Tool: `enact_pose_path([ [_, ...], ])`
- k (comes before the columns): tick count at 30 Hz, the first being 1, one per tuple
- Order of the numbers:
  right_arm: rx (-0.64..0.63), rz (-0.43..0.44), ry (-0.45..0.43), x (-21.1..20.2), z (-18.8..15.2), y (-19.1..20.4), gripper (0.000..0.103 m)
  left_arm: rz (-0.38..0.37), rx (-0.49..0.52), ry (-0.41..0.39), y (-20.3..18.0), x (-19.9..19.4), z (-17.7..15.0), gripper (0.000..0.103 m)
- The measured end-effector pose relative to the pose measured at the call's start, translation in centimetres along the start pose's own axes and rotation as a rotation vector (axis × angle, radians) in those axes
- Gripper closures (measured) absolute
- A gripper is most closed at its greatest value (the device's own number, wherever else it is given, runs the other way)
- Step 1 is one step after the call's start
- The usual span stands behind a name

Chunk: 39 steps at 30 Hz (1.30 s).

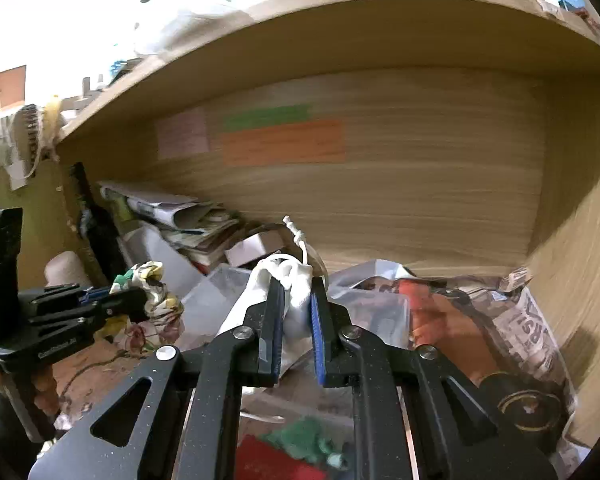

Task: Organize soft objects
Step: 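Carry both cloths over the clear box and open both tools to drop them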

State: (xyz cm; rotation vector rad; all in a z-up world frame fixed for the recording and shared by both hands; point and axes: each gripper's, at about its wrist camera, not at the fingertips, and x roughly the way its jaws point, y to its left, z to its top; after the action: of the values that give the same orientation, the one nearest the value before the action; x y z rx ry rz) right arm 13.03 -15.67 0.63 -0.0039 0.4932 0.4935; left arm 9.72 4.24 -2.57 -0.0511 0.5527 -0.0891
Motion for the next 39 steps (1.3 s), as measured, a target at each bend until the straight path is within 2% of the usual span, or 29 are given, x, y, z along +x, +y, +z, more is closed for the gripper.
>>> enact_pose_path([
  [11, 0.019, -0.036, 0.087, 4.7, -0.9, -1.2, 0.092, 0.002, -0.016, 0.125, 0.2, 6.1, 0.4, 0.092],
  [21, 0.001, -0.032, 0.238, 8.8, -3.0, -1.4, 0.091, -0.003, 0.024, 0.227, -0.6, 10.7, -0.7, 0.092],
  [24, -0.017, -0.042, 0.265, 9.2, -3.3, -1.3, 0.091, 0.004, 0.038, 0.237, -0.7, 11.2, -0.9, 0.087],
  [26, -0.024, -0.045, 0.282, 9.2, -3.5, -1.4, 0.088, 0.003, 0.047, 0.235, -0.9, 11.2, -0.9, 0.08],
  [28, -0.027, -0.048, 0.294, 9.3, -3.5, -1.4, 0.082, -0.001, 0.045, 0.232, -0.9, 11.0, -0.9, 0.063],
  [29, -0.028, -0.049, 0.298, 9.3, -3.5, -1.4, 0.08, -0.002, 0.044, 0.225, -0.9, 10.9, -0.9, 0.061],
  [34, -0.058, -0.066, 0.297, 8.4, -3.6, -1.2, 0.057, -0.008, 0.042, 0.2, -0.8, 10.0, -0.6, 0.059],
  [36, -0.073, -0.073, 0.291, 7.8, -3.6, -1.1, 0.051, -0.012, 0.039, 0.184, -0.7, 9.1, -0.4, 0.057],
  [39, -0.085, -0.075, 0.281, 6.8, -3.4, -1.1, 0.04, -0.011, 0.034, 0.142, -0.6, 7.2, 0.0, 0.049],
])
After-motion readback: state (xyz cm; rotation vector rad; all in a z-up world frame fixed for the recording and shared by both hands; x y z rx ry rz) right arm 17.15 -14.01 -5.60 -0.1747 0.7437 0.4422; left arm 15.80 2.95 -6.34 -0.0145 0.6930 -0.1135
